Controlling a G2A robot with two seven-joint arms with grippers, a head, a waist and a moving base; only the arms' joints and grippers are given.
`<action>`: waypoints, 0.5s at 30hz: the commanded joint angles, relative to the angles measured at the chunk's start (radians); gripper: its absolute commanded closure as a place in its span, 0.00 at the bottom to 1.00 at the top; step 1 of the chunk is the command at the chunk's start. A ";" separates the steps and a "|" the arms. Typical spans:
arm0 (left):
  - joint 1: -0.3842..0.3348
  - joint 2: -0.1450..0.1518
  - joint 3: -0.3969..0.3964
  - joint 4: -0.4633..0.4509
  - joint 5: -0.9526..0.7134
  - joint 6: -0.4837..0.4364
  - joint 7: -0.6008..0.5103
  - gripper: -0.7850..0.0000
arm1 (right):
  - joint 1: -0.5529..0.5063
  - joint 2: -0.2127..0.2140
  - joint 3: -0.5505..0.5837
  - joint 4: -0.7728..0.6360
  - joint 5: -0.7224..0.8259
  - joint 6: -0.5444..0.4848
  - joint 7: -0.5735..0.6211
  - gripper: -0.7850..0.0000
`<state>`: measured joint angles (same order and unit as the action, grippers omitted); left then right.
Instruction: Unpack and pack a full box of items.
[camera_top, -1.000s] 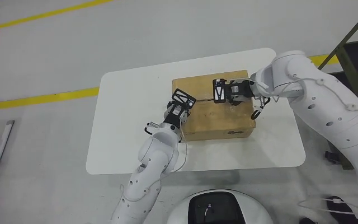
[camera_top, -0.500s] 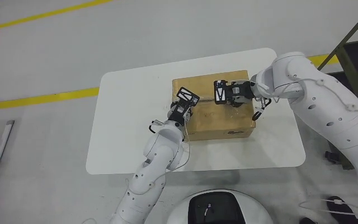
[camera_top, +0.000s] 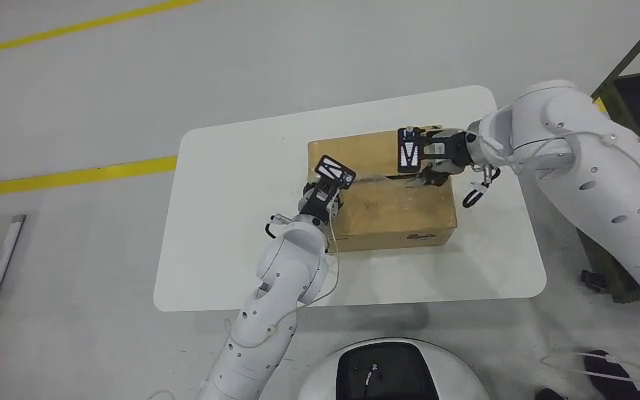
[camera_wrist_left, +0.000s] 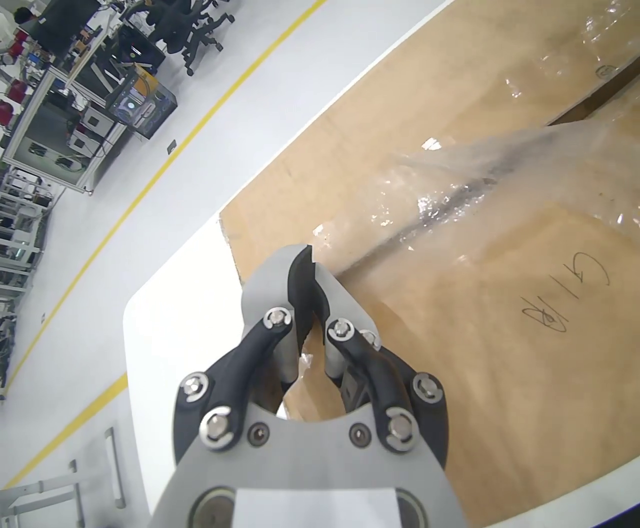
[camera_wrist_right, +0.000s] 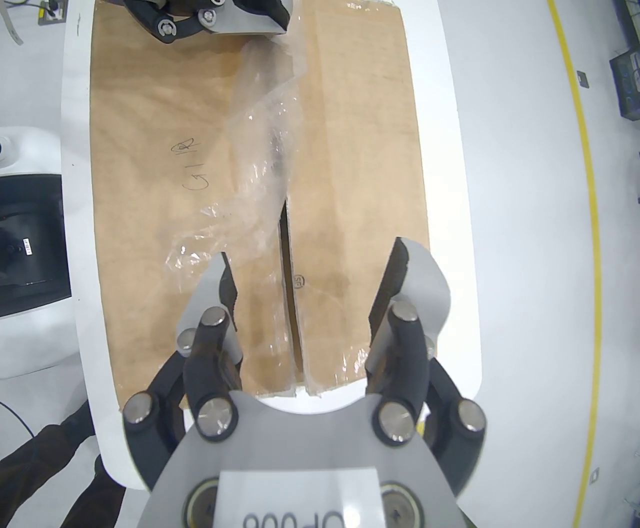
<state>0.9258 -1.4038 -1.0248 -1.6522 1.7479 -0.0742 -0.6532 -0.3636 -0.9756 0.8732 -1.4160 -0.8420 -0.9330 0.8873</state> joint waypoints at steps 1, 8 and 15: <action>0.000 -0.001 -0.001 0.002 0.000 -0.002 0.002 1.00 | -0.014 0.010 0.027 -0.003 0.022 0.007 -0.007 0.00; -0.003 -0.008 -0.002 0.011 -0.001 -0.006 0.009 1.00 | -0.125 0.051 0.167 -0.022 0.174 0.094 -0.079 0.00; -0.006 -0.014 -0.004 0.012 -0.003 -0.007 0.014 0.93 | -0.262 0.072 0.211 -0.070 0.224 0.122 -0.143 0.66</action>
<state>0.9201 -1.4170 -1.0288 -1.6406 1.7459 -0.0798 -0.6394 -0.6132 -0.9039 1.0859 -1.4770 -0.6132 -0.8156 0.7558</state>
